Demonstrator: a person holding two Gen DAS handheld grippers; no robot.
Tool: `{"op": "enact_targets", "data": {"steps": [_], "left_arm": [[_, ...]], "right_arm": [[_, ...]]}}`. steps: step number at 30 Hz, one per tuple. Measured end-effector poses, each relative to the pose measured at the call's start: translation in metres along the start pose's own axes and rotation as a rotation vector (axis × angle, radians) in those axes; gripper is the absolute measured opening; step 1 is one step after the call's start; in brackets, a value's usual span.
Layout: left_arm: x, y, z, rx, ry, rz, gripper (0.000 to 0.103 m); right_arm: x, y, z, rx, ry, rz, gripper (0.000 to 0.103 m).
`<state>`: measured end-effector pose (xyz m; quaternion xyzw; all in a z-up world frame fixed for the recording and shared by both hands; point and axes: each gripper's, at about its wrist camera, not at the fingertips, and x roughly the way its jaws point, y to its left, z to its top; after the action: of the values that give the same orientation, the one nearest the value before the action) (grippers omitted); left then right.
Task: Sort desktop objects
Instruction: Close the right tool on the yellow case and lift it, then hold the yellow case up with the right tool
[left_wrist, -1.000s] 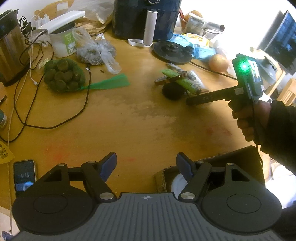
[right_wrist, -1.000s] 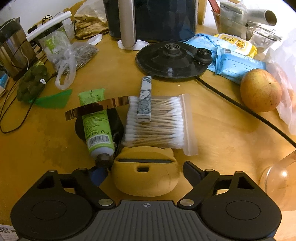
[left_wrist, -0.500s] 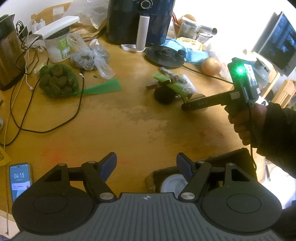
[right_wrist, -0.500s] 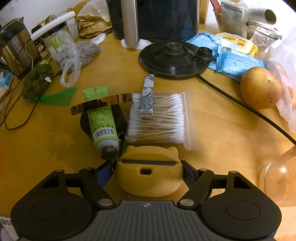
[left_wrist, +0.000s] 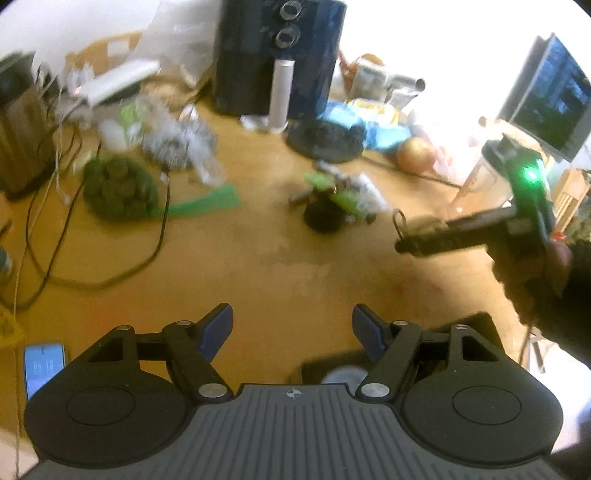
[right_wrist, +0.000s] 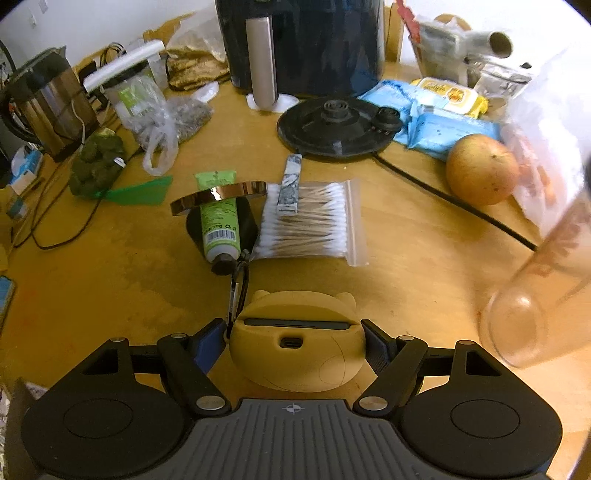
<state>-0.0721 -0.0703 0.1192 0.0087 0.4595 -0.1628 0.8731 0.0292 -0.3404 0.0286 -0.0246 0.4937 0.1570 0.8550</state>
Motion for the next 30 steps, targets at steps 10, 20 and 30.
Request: {"op": "enact_targets", "data": {"steps": [10,20,30], "left_arm": [[0.035,0.008,0.020,0.101,-0.131,-0.079,0.071],[0.057,0.026,0.009,0.127,-0.171,-0.141,0.071],[0.068,0.046,-0.001,0.095,-0.194,-0.191,0.071]], "right_arm": [[-0.058,-0.005,-0.036,0.122,-0.086,-0.056,0.079],[-0.097,-0.023,-0.062,0.316,-0.251,-0.149,0.079],[-0.100,-0.045,-0.083,0.404,-0.314,-0.246,0.079]]}}
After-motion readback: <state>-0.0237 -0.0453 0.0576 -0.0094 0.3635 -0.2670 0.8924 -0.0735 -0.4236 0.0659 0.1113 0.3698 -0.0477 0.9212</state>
